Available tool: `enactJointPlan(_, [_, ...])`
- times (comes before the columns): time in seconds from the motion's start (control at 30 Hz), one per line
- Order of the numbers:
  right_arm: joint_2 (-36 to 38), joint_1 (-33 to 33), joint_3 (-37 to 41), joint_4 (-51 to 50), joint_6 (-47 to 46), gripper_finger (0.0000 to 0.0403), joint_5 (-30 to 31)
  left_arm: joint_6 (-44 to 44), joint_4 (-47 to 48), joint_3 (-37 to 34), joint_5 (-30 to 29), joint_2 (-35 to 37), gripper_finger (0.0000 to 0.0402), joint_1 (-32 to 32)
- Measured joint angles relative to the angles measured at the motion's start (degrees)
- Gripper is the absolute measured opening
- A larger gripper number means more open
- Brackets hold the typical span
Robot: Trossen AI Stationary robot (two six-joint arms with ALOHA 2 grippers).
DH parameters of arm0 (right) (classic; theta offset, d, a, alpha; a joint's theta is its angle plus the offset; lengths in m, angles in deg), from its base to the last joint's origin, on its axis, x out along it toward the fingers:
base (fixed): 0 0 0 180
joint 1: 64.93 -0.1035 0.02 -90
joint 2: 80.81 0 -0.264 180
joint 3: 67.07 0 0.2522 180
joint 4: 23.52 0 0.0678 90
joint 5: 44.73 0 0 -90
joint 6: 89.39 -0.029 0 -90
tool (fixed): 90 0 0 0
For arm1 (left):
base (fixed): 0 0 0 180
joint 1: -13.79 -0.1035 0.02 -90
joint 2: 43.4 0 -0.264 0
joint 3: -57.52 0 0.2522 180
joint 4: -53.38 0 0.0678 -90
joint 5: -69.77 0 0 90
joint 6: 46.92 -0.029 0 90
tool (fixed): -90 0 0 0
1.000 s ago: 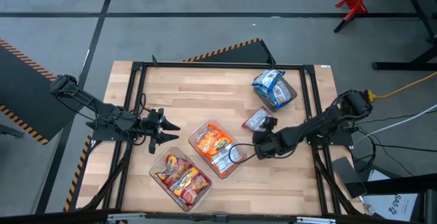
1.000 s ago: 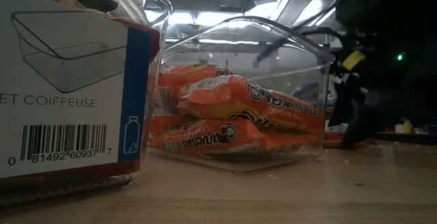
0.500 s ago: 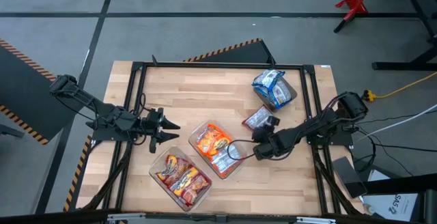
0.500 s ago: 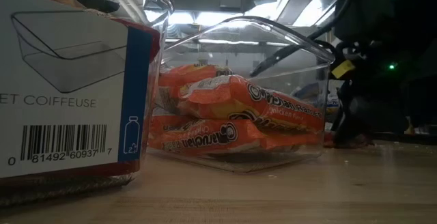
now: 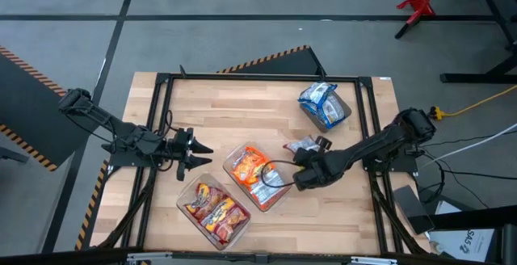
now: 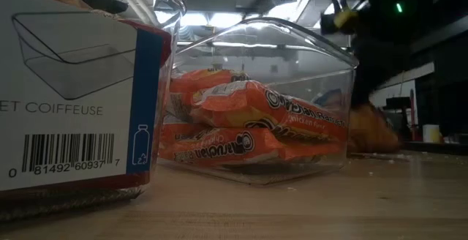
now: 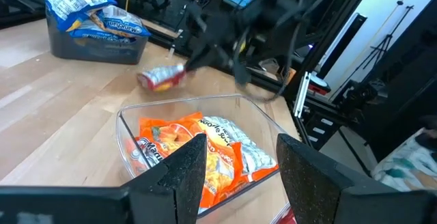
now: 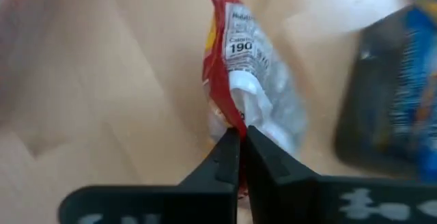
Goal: Sort Maruchan noodles
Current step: Put the red noodle pack into the bottom transparent bin
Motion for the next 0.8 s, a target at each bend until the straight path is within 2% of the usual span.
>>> enactJointPlan(0.17, [2.49,-0.09,-9.16,-6.08,-1.85,0.0001,3.6,0.09,-0.04,0.02,0.04,-0.01,0.0172,0.0])
enactJointPlan(0.43, [4.31,-0.07,-23.24,-4.16,2.33,0.0,8.9,0.13,-0.35,0.01,0.17,0.0,0.0172,0.0])
enactJointPlan(0.63, [4.33,-0.07,-25.92,16.17,11.9,0.0,5.79,0.15,-0.47,0.0,0.15,0.0,0.0172,0.0])
enactJointPlan(0.8, [-0.18,-0.85,-26.07,37.1,17.19,0.0,0.28,2.02,-0.59,0.02,0.15,1.39,0.0172,0.0])
